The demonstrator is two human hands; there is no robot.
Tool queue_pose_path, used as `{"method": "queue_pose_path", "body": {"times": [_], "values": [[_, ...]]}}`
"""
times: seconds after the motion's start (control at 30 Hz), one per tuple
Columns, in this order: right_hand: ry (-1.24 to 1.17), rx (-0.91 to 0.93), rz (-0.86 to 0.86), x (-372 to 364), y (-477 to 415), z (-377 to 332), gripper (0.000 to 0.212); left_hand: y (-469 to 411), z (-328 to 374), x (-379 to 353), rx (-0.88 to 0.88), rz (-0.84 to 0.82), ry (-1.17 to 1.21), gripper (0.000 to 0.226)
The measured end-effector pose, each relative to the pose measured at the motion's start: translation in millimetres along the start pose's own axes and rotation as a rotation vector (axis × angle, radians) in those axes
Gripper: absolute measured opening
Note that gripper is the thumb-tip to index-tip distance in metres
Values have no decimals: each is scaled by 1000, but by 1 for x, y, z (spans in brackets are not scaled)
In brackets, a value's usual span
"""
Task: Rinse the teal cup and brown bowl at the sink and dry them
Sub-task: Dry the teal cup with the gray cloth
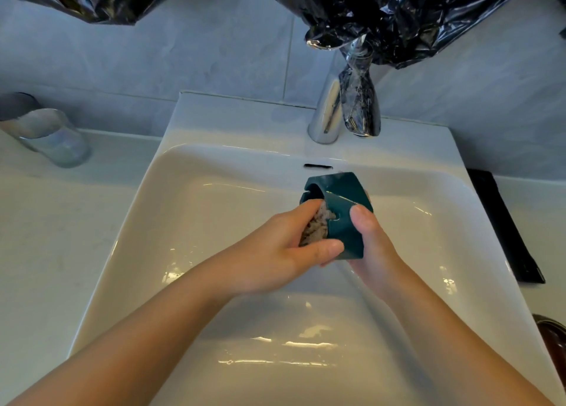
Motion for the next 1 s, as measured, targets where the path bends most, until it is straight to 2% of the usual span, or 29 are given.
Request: {"method": "queue_pose_path", "body": {"times": [0.03, 0.1, 0.17, 0.23, 0.3, 0.37, 0.47, 0.6, 0.67, 0.83, 0.9, 1.0], "values": [[12, 33, 21, 1, 1, -1, 109, 1, -2, 1, 3, 27, 76, 37], [-24, 84, 19, 0, 3, -3, 107, -1, -4, 5, 0, 138, 234, 29], [-122, 97, -10, -2, 3, -4, 95, -4, -6, 10, 24, 250, 415, 24], [-245, 93, -15, -1, 3, -6, 78, -5, 0, 21, -19, 374, 488, 23], [-337, 74, 10, 3, 3, -6, 72, 0, 12, 37, -165, 529, 319, 18], [-400, 40, 27, 3, 3, -6, 62, 5, 24, 41, -316, 579, 14, 22], [-462, -9, 1, -5, 3, -5, 60, 4, 29, 24, -493, 472, -347, 31], [-454, -24, -131, -18, 5, -6, 60, -6, 33, 10, -645, 351, -536, 28], [-465, -97, -139, -17, 4, -2, 64, -8, 32, 9, -661, 303, -649, 29], [-415, -173, -113, -10, 3, 8, 58, -14, 22, 5, -631, -8, -1013, 26], [-398, -184, -107, -11, 2, 10, 61, -16, 21, 5, -606, -33, -1081, 21], [-367, -188, -83, -14, 3, 13, 62, -20, 14, 9, -552, 14, -1117, 19]]}}
Point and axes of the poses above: each hand's wrist, its own y-axis away from the middle knuckle, its own x-axis out of the back of the hand, z = x × y, the point moved 6 cm from there along -y, towards the middle knuckle, and after that the axes turned 12 degrees about y, right-handed, at the moved point
